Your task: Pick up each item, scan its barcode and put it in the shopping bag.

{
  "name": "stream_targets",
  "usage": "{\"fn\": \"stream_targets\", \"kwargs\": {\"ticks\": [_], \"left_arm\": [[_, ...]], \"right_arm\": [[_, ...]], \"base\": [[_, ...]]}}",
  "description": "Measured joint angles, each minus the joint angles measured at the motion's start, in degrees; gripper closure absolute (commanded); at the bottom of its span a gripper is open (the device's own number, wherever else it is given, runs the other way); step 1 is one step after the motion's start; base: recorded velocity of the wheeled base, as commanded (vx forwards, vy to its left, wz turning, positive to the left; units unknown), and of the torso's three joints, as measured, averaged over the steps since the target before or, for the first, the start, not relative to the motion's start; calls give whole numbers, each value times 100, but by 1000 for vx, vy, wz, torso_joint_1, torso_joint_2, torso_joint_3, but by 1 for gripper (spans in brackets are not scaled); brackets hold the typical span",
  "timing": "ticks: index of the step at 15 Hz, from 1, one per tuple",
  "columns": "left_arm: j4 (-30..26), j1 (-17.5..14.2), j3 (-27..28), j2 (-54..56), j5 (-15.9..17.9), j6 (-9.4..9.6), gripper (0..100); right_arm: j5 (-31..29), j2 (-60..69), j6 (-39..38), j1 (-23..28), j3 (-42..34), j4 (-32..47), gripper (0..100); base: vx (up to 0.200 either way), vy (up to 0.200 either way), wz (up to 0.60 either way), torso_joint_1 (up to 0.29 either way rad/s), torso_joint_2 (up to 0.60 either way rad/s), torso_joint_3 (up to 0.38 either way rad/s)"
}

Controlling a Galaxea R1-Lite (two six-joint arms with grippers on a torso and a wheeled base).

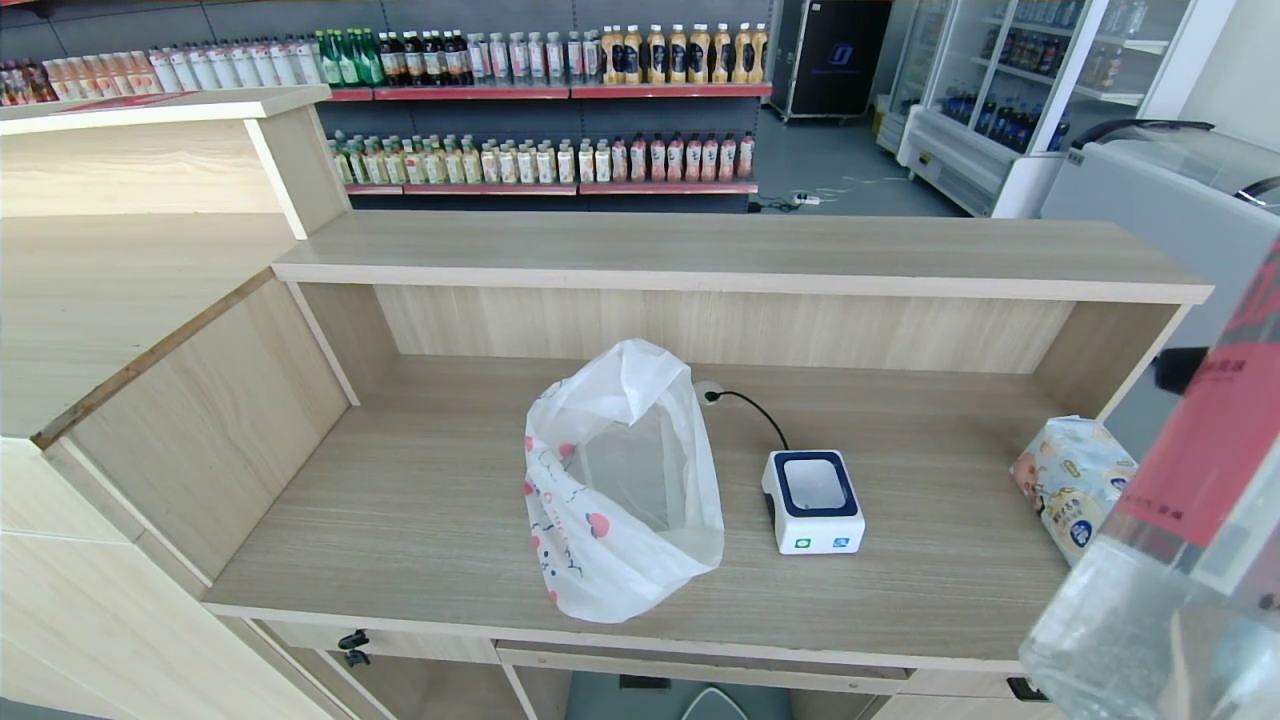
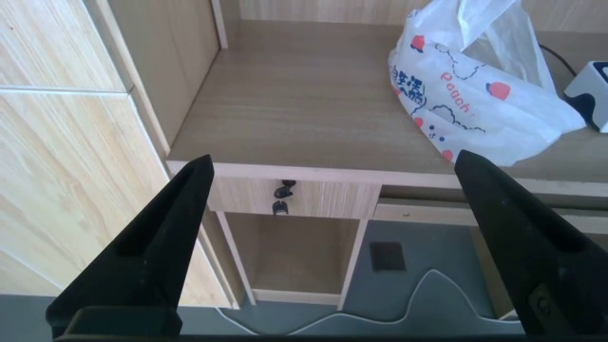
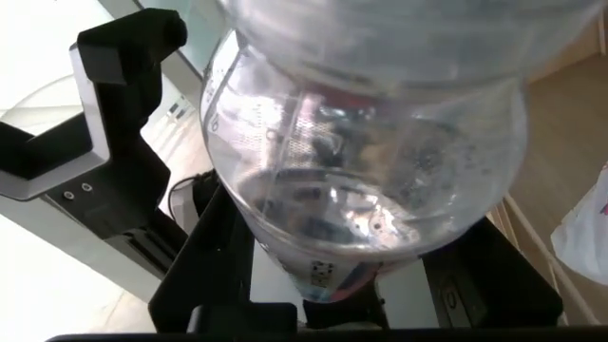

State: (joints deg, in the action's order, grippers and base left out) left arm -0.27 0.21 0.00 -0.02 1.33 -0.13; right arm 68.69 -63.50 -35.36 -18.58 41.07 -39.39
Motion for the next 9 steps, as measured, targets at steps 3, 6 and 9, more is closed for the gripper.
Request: {"fn": "stream_targets", "kwargs": {"ticks": [3,6,9], "left_arm": [[0,1,0,0,0,-2,0],[0,1,0,0,0,-2,0],[0,4,0,0,0,0,0]], "right_arm": [[-35,16,154,-96,-160,-5,100],[-380,38,217,-138,-254,-5,100],[-717,22,279,-283,-266,-2,100]], "base": [[0,0,0,0,0,0],[0,0,0,0,0,0],[0,0,0,0,0,0]]}}
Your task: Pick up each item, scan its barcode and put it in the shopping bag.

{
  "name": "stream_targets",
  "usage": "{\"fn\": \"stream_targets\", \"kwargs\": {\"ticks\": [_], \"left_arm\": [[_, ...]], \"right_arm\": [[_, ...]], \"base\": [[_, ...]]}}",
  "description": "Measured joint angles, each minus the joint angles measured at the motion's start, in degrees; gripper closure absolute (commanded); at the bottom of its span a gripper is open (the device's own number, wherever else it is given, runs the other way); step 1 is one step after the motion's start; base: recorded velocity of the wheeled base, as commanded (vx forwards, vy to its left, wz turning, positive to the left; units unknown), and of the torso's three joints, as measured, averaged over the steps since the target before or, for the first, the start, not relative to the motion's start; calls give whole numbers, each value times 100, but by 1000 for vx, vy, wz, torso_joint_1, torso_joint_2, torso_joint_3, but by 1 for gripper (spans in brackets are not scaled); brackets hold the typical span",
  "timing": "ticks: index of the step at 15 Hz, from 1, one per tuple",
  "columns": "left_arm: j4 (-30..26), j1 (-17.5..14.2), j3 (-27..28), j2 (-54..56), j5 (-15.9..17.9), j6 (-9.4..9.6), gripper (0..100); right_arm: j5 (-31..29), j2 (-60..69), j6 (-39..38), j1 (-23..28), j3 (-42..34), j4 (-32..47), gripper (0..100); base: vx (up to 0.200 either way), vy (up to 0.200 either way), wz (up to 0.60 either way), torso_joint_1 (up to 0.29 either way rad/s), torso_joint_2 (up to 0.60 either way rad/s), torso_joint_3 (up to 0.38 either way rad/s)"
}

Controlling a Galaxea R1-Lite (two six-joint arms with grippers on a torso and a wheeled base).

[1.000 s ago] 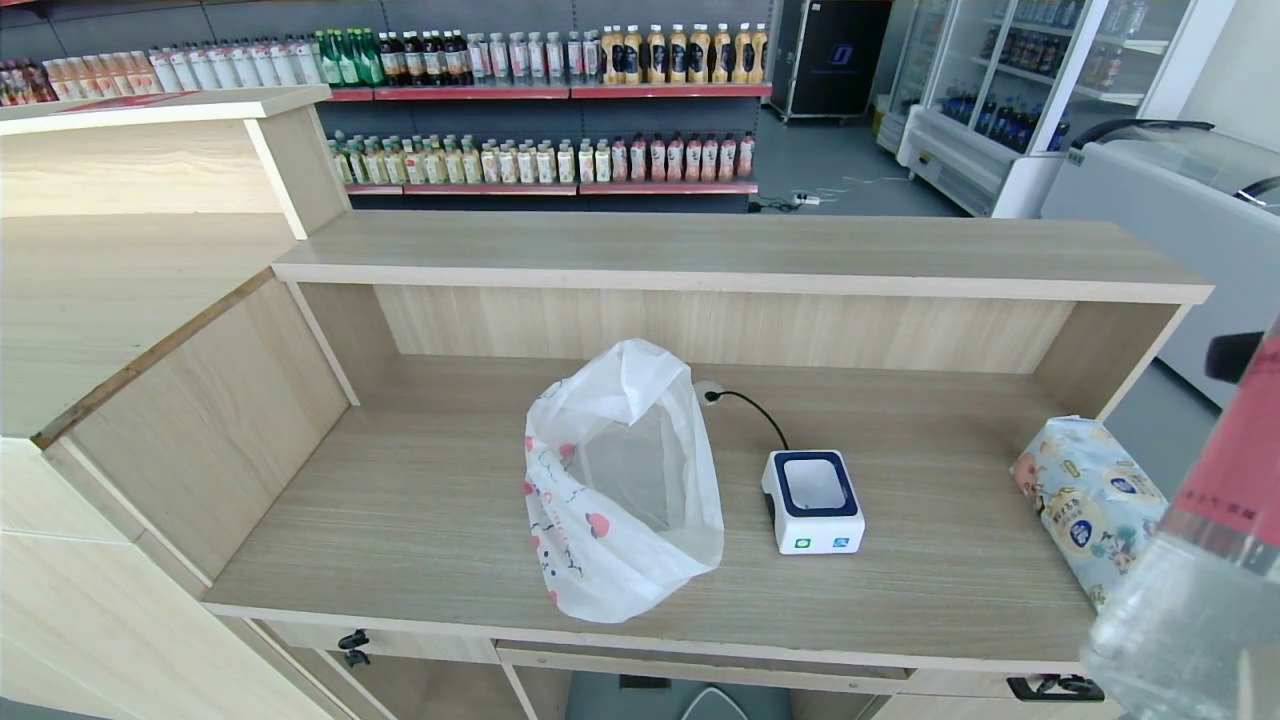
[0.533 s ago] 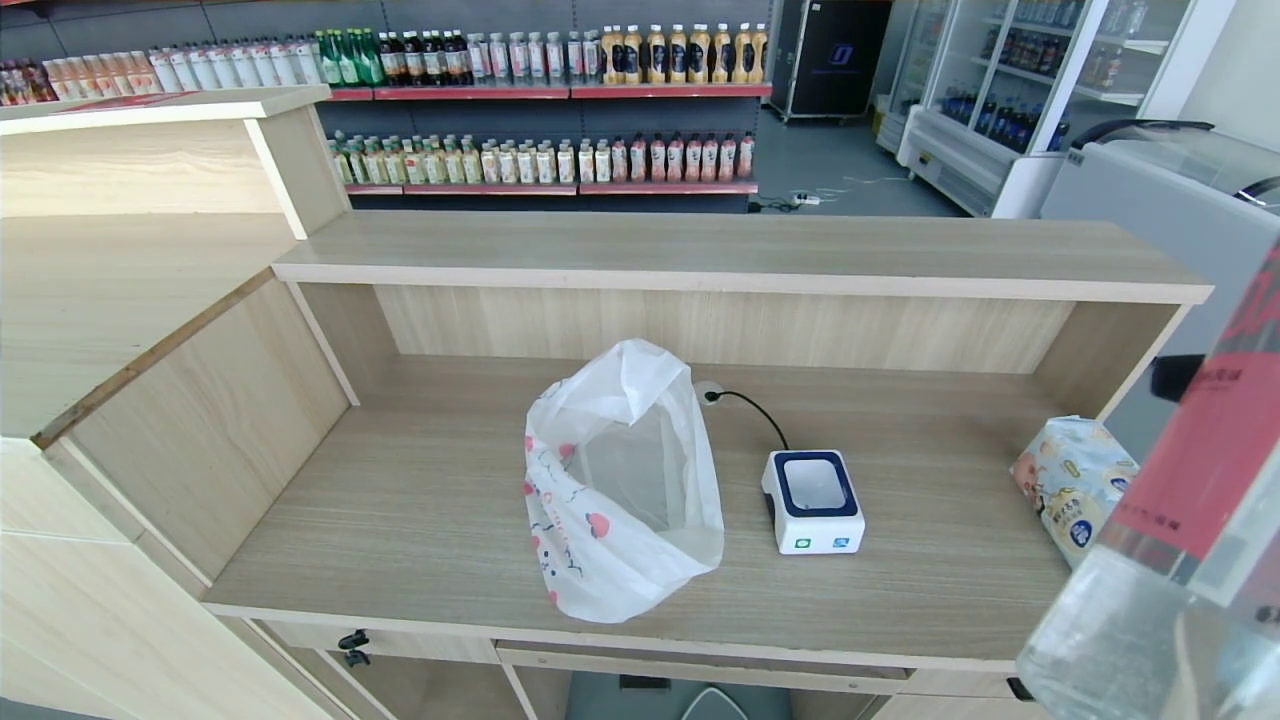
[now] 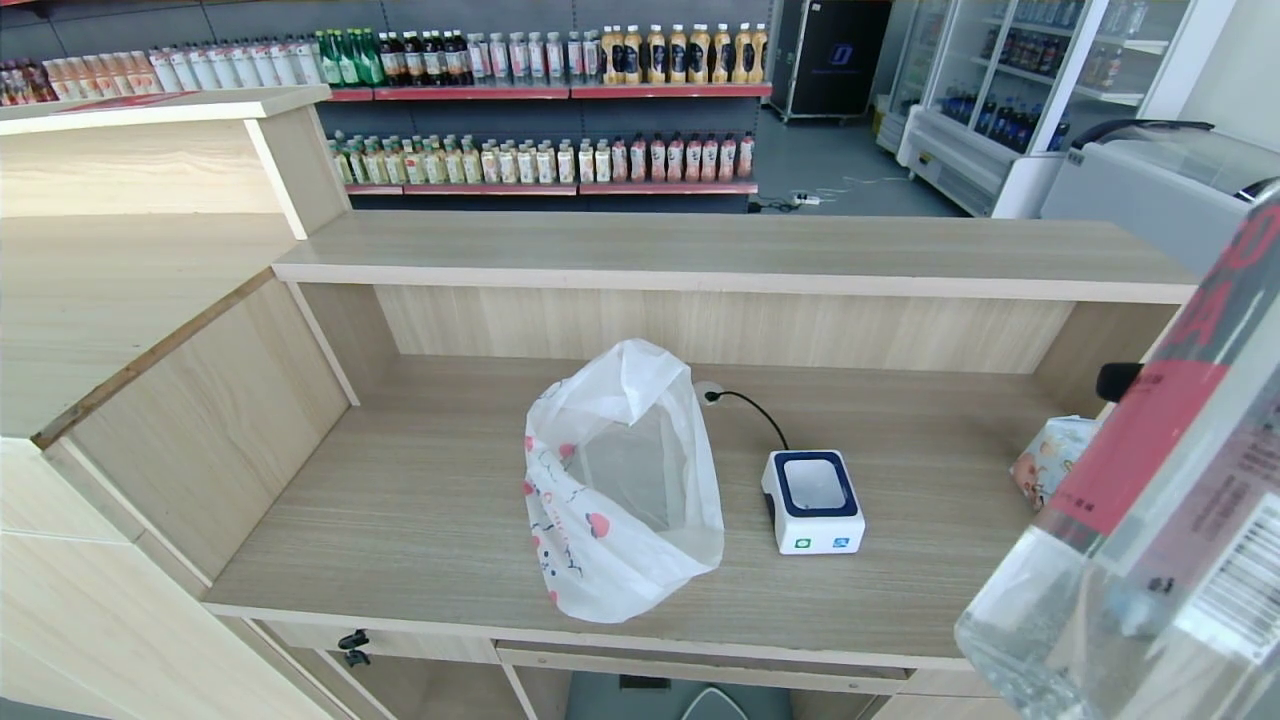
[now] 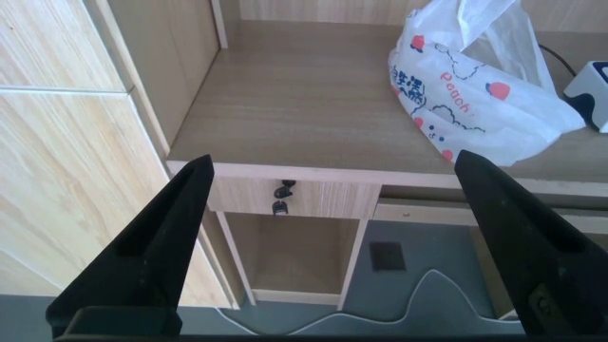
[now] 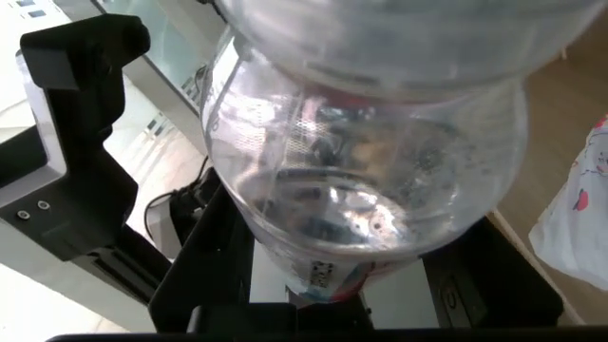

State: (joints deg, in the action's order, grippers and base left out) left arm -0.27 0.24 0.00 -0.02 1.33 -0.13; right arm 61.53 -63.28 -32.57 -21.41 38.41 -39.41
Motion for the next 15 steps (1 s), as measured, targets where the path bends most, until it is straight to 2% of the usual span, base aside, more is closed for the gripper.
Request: {"fn": "stream_targets", "kwargs": {"ticks": [13,15], "left_arm": [[2,0,0,0,0,-2,0],[0,0,0,0,0,-2,0]], "right_arm": [[-20,85,12,-83,-148,60,100],[-27,48,294,-72,-140,61,100]], "base": [[0,0,0,0,0,0],[0,0,0,0,0,0]]}}
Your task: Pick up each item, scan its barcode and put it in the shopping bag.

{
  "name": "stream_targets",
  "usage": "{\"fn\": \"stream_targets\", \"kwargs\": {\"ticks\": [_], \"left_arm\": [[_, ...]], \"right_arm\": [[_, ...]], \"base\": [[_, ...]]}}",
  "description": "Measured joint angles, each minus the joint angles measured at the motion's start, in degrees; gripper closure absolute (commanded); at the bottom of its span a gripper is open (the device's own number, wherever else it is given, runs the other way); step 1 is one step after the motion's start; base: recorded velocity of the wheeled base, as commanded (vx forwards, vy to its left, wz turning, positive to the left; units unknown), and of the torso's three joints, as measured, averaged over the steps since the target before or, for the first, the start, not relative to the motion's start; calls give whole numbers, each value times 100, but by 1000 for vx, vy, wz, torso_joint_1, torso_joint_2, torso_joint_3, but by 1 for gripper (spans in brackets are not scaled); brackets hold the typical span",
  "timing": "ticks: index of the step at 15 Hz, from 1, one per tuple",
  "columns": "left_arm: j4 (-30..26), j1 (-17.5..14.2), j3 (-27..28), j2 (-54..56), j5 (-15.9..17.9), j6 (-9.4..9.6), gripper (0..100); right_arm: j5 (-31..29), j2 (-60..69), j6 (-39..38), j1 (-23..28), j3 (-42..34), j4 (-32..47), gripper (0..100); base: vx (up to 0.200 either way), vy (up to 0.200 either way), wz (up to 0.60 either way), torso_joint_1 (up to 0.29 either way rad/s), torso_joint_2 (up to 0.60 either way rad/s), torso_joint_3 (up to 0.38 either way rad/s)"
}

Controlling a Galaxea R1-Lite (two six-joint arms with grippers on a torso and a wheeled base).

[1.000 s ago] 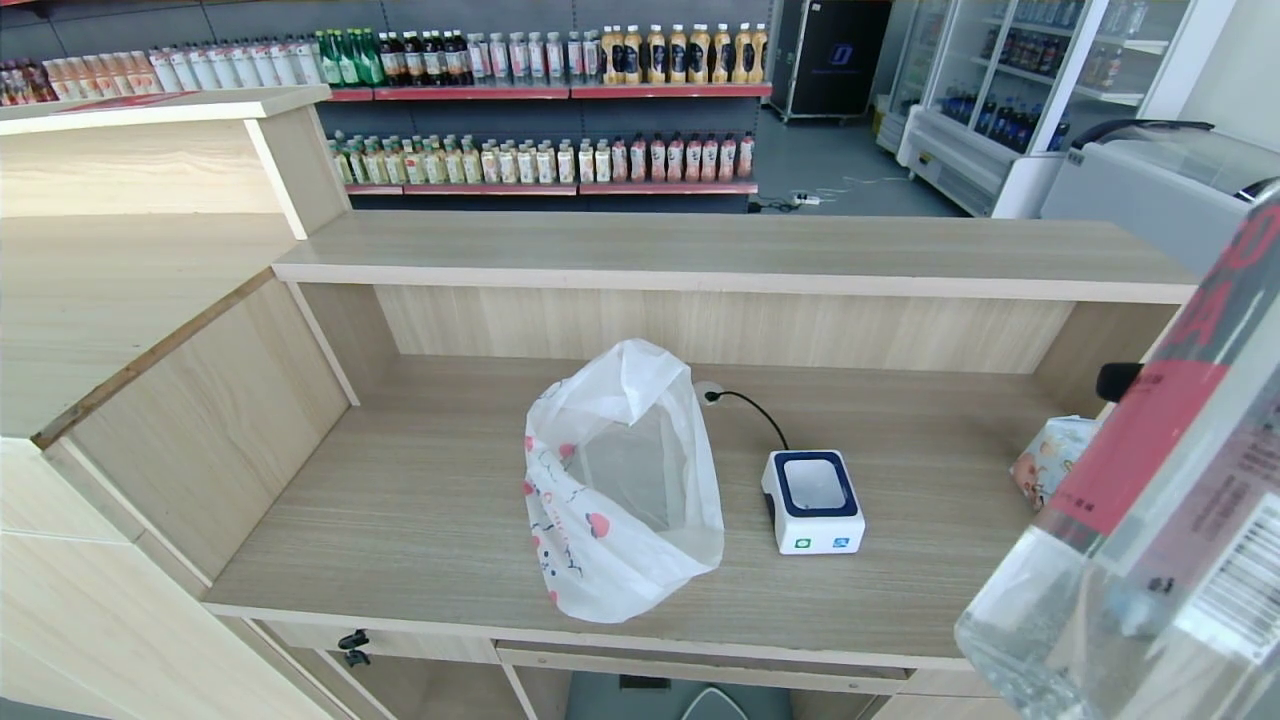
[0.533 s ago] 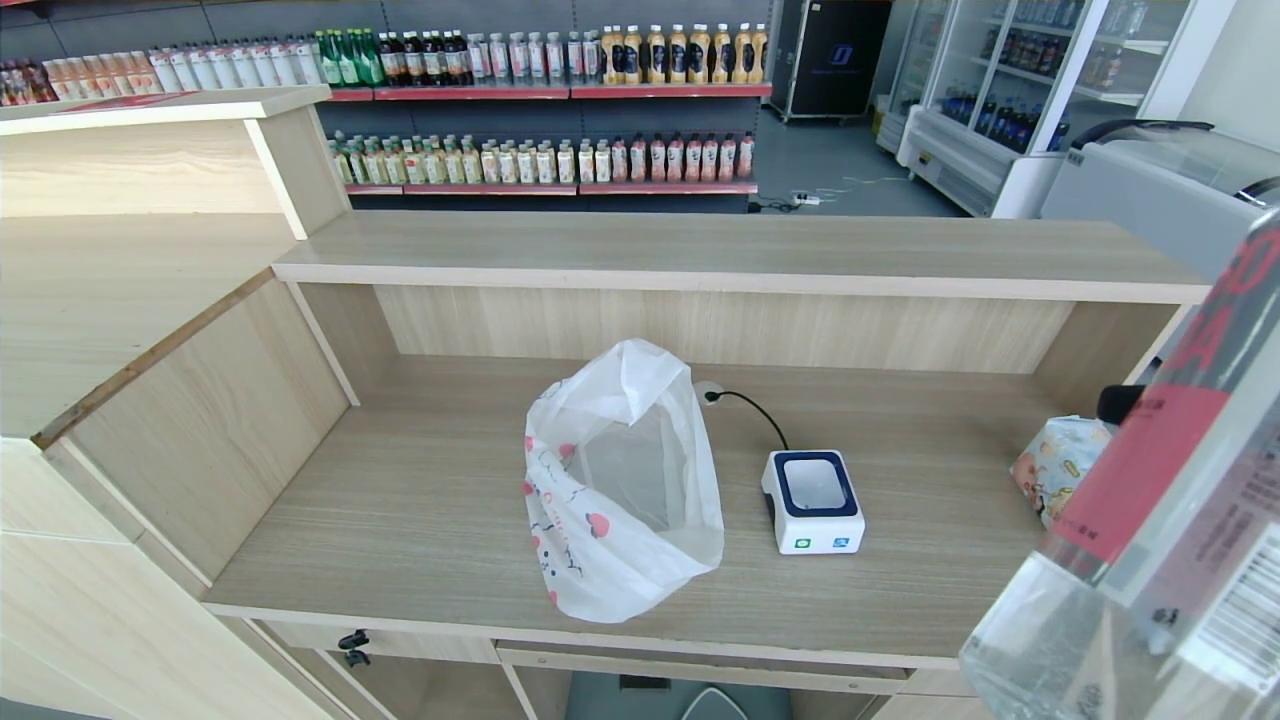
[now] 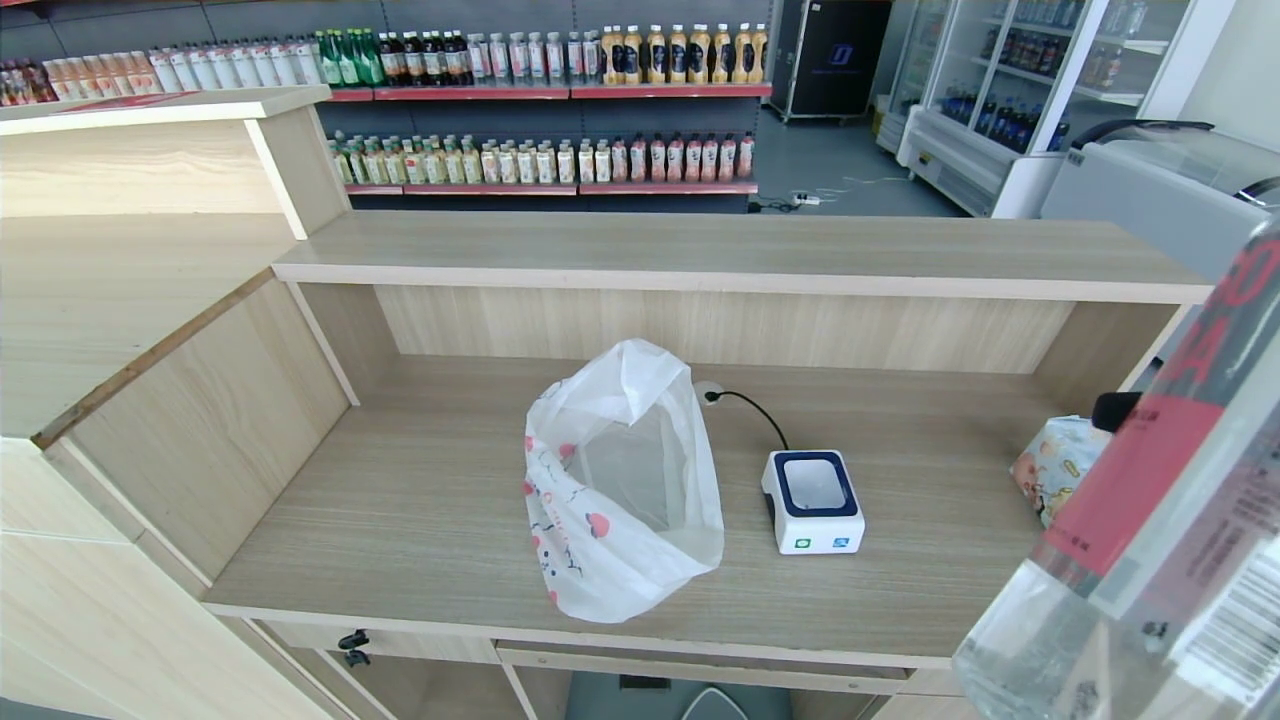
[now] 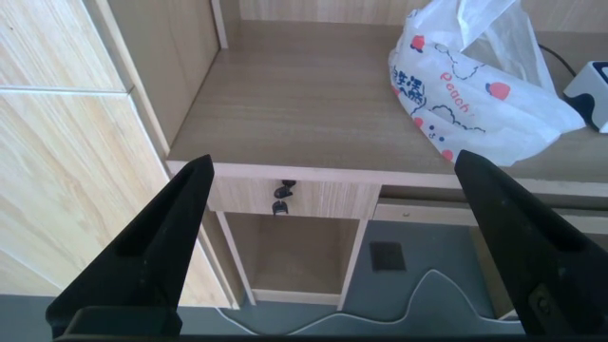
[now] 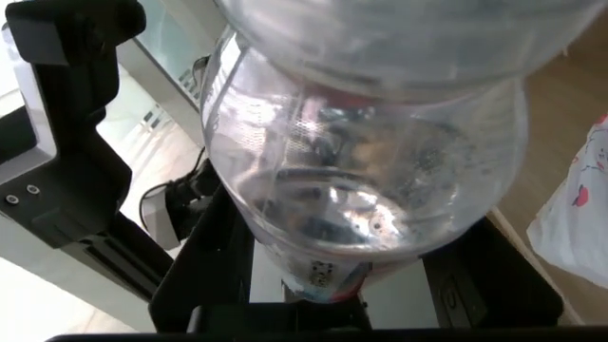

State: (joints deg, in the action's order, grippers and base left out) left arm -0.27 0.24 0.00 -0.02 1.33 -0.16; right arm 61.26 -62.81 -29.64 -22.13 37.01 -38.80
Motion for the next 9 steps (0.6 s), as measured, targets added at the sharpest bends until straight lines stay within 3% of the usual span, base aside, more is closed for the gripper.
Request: {"fn": "stream_targets", "kwargs": {"ticks": [2,5,7,9], "left_arm": [[0,-4,0,0,0,0,0],[0,-2,0,0,0,0,0],[0,0,0,0,0,0,0],[0,0,0,0,0,0,0]], "right_arm": [[-4,-69,277,83,15,62,100],[-419,-288,2515,706,-7,987,100],[-1741,-574,3518,1130,-35,1339,100],[-3072,-911,3894,1421,-61,1179,100]], "base": [[0,0,0,0,0,0],[0,0,0,0,0,0],[0,0,0,0,0,0],[0,0,0,0,0,0]]}}
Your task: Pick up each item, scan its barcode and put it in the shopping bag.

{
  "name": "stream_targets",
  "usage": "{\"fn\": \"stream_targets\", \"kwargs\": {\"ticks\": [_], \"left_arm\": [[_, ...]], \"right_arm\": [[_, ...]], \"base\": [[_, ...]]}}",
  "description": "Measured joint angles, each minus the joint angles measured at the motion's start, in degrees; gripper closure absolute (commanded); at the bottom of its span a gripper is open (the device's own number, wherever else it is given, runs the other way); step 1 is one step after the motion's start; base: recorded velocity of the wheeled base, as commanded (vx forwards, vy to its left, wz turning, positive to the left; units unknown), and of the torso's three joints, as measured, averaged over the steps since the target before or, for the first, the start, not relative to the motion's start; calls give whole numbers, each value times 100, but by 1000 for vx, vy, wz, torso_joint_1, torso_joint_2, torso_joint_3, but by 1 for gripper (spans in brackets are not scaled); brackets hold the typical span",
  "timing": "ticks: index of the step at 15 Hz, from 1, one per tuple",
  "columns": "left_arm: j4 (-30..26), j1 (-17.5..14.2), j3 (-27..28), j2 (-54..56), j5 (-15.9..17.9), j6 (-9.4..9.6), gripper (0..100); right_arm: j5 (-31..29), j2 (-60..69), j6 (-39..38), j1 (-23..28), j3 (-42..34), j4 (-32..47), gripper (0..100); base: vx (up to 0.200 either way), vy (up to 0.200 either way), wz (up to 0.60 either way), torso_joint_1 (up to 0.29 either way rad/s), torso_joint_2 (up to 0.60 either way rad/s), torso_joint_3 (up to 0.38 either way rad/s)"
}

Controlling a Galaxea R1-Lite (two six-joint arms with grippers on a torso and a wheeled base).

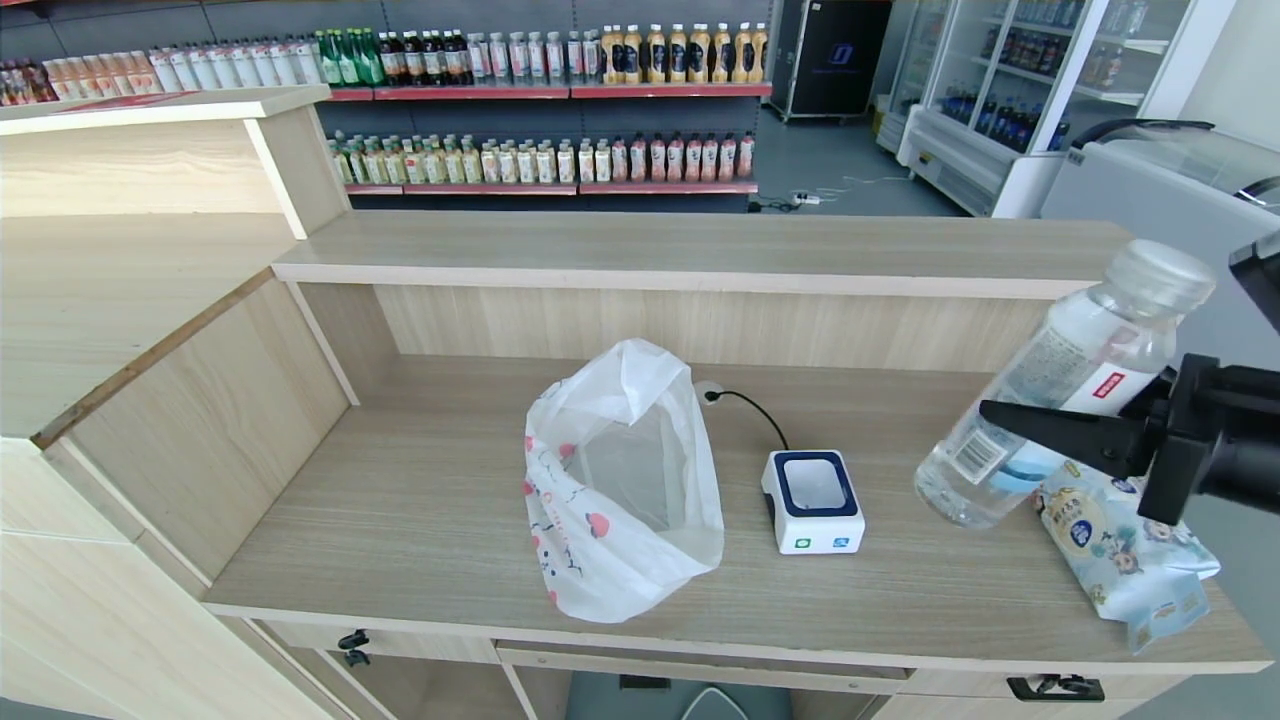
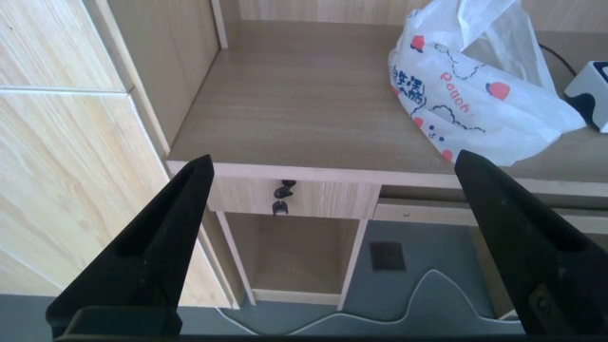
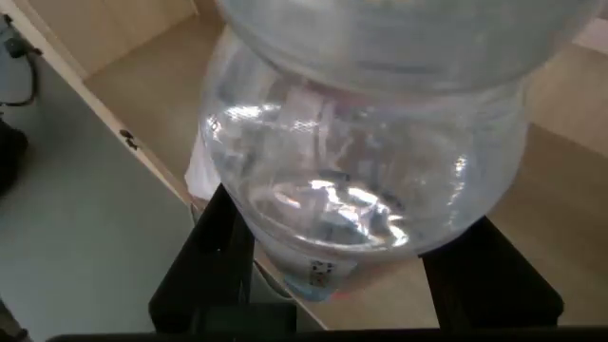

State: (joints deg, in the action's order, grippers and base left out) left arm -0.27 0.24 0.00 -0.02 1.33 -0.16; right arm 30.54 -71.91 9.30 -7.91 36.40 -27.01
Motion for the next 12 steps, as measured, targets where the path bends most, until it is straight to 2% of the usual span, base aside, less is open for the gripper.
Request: {"fn": "stream_targets", "kwargs": {"ticks": [1,3,7,11,12], "left_arm": [[0,0,0,0,0,0,0],[2,-4,0,0,-2,0,0],[2,2,0,0,0,0,0],[2,0,0,0,0,2,0],[0,0,0,0,0,0,0]], "right_arm": [[-651,-162,74,74,-27,-268,100],[-1581,-474,156,169,-127,-629,100],[-3439,-809,596,257,-247,-695,100],[-3606,-877,1185,315,-294,-708,100],[-3606,-877,1462,336,-305,-706,100]], "base": [[0,0,0,0,0,0],[0,0,0,0,0,0],[0,0,0,0,0,0],[0,0,0,0,0,0],[0,0,600,7,-2,7]]}}
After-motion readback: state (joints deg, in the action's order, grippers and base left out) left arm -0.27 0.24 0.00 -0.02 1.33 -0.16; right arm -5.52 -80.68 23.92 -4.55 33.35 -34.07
